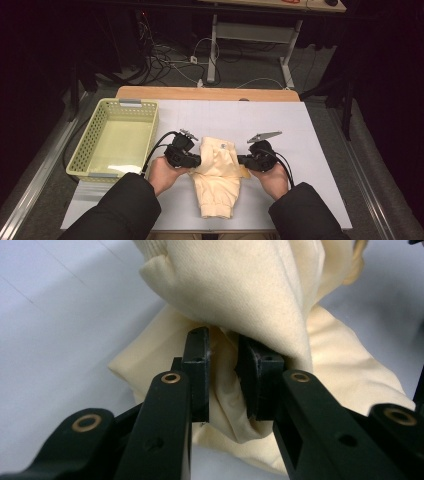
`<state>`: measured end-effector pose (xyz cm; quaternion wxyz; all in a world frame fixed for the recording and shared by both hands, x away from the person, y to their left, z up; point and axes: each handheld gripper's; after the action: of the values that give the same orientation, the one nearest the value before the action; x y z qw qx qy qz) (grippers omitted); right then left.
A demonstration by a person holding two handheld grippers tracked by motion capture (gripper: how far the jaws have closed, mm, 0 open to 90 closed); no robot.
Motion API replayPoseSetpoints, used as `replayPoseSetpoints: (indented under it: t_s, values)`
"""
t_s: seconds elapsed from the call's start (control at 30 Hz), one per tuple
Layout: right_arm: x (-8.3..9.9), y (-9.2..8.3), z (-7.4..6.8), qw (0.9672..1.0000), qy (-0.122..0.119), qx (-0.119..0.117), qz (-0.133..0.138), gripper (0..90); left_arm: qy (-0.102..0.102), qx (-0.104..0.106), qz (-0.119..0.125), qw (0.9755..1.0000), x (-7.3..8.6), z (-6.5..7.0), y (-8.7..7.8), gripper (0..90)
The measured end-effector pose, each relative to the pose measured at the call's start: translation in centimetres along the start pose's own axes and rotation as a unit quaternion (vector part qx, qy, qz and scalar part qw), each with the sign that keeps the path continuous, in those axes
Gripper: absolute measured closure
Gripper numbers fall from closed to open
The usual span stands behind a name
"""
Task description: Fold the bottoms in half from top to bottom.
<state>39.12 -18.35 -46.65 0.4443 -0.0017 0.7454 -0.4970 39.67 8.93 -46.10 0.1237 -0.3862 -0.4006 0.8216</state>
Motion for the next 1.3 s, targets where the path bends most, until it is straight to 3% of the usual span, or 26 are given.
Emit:
replayPoseSetpoints:
  t_s: [0.27, 0.73, 1.3]
  values:
    - [1.5, -1.2, -1.0, 0.9997, -0.019, -0.012, 0.011, 87.2, 0.015, 0.002, 0.007, 0.9999, 0.8, 0.8, -0.3, 71.2]
    - [3.6, -1.5, -2.1, 0.9992, -0.031, -0.026, 0.009, 86.6, 0.030, 0.018, 0.012, 0.9993, 2.2, 1.5, -0.5, 70.4]
    - [4.7, -1.9, -2.6, 0.9991, -0.033, -0.024, 0.007, 86.1, 0.049, 0.018, 0.018, 0.9985, 3.5, 2.5, -0.8, 69.2]
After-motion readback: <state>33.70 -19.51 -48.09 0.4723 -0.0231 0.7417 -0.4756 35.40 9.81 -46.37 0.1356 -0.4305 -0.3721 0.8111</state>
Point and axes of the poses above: each handheld gripper's, and its own axes: y roughly forward along the jaws, x roughly out of its underside, z roughly to its right, and after that the axes turned 4 degrees about x, right-handed
